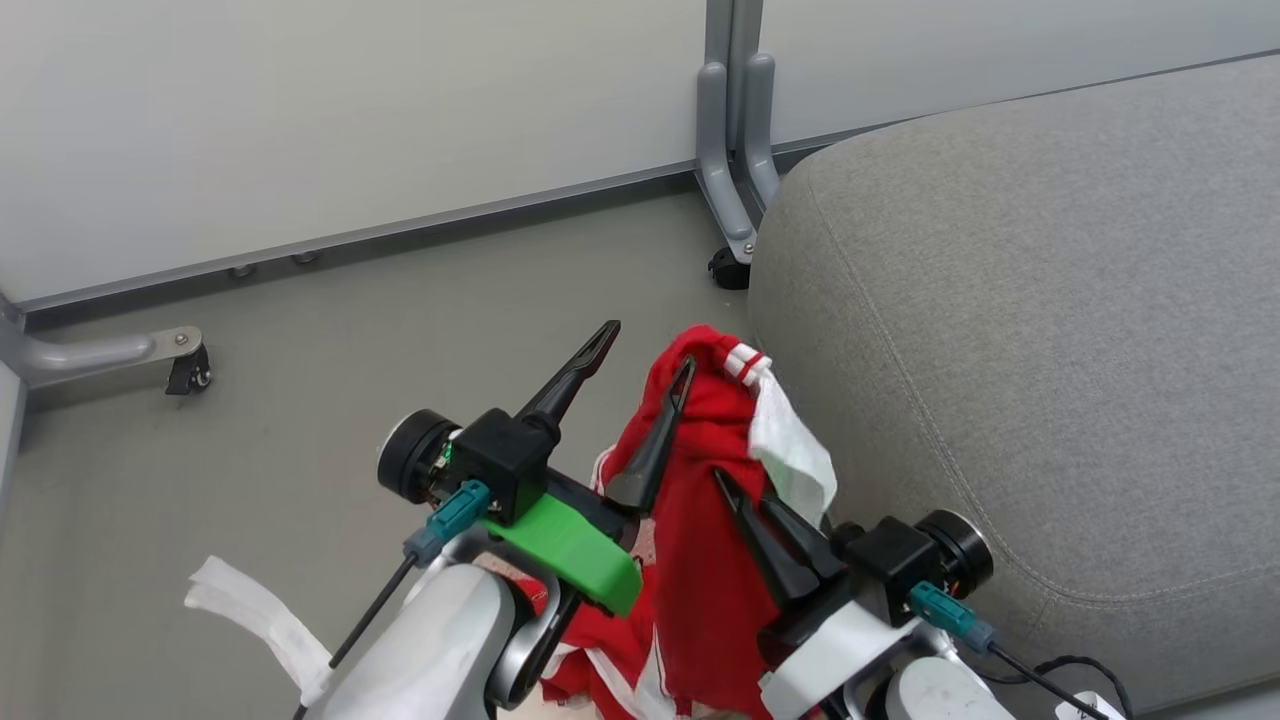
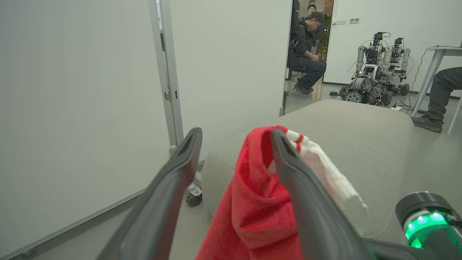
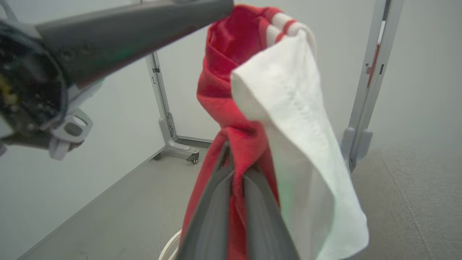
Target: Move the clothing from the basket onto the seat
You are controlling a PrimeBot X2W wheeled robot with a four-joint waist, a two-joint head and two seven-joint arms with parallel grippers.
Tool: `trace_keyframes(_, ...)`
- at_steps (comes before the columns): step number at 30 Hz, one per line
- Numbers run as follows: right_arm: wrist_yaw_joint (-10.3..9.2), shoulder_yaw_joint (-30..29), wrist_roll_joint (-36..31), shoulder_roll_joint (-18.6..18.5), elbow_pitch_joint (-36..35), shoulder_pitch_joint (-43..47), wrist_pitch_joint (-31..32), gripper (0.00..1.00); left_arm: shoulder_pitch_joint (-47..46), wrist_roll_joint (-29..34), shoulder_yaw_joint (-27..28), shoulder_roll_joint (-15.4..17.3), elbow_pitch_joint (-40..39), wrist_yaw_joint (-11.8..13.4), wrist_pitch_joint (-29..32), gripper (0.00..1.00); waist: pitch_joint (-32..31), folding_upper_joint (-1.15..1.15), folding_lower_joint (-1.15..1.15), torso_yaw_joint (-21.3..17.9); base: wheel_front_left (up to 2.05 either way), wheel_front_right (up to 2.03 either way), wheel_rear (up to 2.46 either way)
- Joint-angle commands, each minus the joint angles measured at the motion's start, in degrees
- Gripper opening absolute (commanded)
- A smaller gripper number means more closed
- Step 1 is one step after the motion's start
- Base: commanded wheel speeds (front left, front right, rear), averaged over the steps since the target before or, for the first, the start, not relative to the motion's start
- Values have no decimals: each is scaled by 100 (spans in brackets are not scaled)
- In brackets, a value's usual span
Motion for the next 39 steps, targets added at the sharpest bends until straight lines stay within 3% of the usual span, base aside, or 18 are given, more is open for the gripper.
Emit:
trace_keyframes(1,-8,-69,-62,-12,-49,65,-4,0,94,-28,9,52,-11,-16,28,100,3,0,0,-11,0,0,0)
trace_keyframes(27,-8,-678,-309,-12,-440,283,-5,0,428,-206,-73,375,-306,64,256,100,55,0,0,-326,0,0,0)
trace_keyframes(39,-8,-843,-274,-11,-986,294,-4,0,498,-163,-152,545,-504,90,314,100,277,0,0,-1146,0,0,0)
